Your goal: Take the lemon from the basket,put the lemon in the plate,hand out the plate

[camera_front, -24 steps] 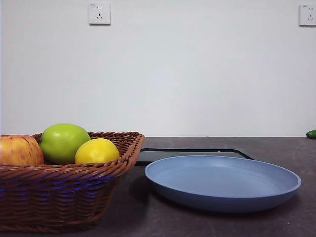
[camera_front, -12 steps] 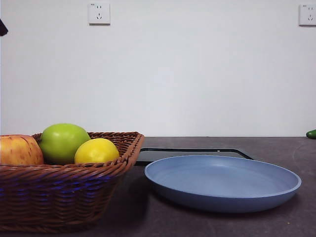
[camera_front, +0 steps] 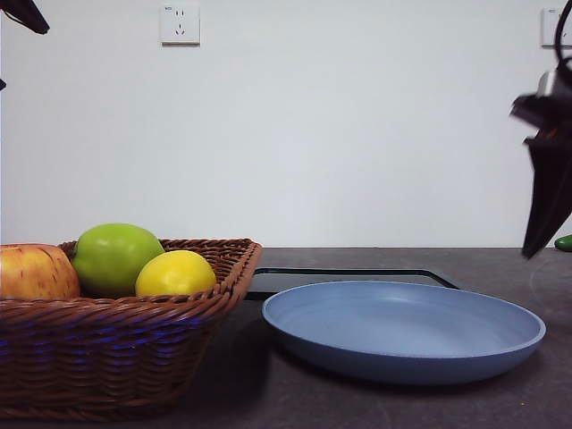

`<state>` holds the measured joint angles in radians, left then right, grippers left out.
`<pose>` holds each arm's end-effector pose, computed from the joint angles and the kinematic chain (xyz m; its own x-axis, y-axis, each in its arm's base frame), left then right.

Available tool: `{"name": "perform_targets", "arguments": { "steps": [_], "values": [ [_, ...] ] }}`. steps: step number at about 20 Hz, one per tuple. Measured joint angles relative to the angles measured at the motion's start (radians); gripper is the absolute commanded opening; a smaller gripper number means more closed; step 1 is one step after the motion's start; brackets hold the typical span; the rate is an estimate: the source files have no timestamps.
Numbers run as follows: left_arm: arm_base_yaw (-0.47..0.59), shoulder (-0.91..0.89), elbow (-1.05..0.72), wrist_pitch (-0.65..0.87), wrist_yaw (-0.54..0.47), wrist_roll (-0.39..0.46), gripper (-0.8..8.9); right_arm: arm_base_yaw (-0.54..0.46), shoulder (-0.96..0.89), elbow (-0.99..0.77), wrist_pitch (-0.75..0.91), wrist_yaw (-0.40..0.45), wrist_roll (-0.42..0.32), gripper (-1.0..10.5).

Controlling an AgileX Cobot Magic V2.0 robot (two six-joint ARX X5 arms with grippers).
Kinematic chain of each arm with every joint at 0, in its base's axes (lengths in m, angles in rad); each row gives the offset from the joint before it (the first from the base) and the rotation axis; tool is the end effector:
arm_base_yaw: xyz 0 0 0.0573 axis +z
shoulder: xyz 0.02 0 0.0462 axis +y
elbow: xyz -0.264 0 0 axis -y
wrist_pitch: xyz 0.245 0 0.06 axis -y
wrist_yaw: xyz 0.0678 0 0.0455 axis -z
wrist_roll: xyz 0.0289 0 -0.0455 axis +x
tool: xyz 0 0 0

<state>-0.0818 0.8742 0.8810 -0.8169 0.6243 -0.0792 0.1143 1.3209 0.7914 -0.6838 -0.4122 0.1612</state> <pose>0.1562 -0.0298 0.3016 0.5097 -0.6283 -0.5877 0.4094 0.7780 -0.4766 0.2266 0.0377 0.1990 0.2728 0.4346 -0.8583 -0.0912 0.8998 0.4266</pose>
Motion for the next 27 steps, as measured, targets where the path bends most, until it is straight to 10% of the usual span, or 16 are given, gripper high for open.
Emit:
{"name": "perform_targets", "arguments": {
  "steps": [8,16,27],
  "values": [
    [0.000,0.000,0.000,0.000,0.000,-0.020,3.43,0.073,0.179,0.000,0.154,-0.006,0.030,2.5],
    [0.000,0.000,0.000,0.000,0.000,-0.027,3.43,0.080,0.220,0.000,0.183,-0.003,0.060,0.0],
    [0.000,0.005,0.000,0.000,-0.012,-0.143,3.54,0.043,-0.010,0.000,0.051,-0.004,0.067,0.0]
  ]
}}
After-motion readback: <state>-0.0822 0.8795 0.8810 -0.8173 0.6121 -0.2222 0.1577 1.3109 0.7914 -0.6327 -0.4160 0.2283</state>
